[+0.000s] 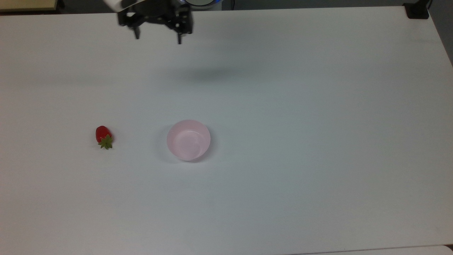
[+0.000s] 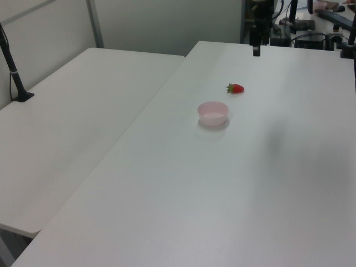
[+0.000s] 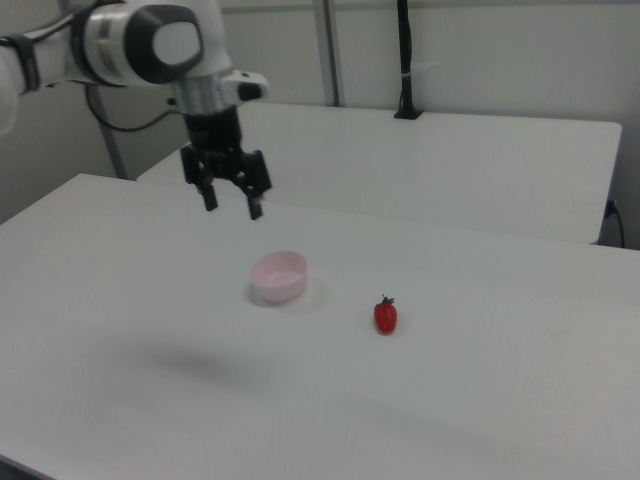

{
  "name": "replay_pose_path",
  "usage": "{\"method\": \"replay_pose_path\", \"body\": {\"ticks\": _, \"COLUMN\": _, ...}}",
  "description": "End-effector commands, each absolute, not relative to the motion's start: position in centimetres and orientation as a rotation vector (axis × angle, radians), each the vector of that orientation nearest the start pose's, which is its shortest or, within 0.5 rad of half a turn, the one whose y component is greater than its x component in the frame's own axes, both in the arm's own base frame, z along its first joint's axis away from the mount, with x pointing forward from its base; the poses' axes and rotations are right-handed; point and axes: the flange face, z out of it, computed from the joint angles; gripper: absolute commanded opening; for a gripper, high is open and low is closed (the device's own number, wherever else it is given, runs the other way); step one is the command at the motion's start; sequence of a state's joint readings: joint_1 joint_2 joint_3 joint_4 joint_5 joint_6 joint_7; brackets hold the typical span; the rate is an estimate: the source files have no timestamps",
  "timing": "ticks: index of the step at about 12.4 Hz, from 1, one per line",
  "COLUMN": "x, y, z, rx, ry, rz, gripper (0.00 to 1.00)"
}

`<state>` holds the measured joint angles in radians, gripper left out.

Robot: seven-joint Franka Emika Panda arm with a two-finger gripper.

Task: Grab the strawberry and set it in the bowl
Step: 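Move the open gripper over to the red strawberry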

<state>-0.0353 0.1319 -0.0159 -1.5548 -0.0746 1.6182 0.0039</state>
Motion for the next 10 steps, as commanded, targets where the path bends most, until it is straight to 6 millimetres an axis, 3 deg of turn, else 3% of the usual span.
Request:
{"method": "replay_pose_path", "body": {"ticks": 1, "x": 61.7, "y": -10.3, "z": 53.8, "rx": -3.192, "ry": -0.096, "rz": 0.039, "gripper": 1.00}}
{"method": "replay_pose_path", "body": {"ticks": 3, "x": 63.1, "y": -14.0, "z": 50.6, "rx": -3.197, "ry": -0.170, "rz": 0.023, "gripper": 1.00}}
{"method": "replay_pose_path", "body": {"ticks": 6, "x": 64.8, "y": -17.0, "z": 46.5, "rx": -3.211, "ry": -0.296, "rz": -0.021, "gripper": 1.00}}
{"method": "replay_pose_path", "body": {"ticks": 10, "x": 66.7, "y": -20.3, "z": 40.8, "rx": -3.231, "ry": -0.286, "rz": -0.109, "gripper": 0.98}}
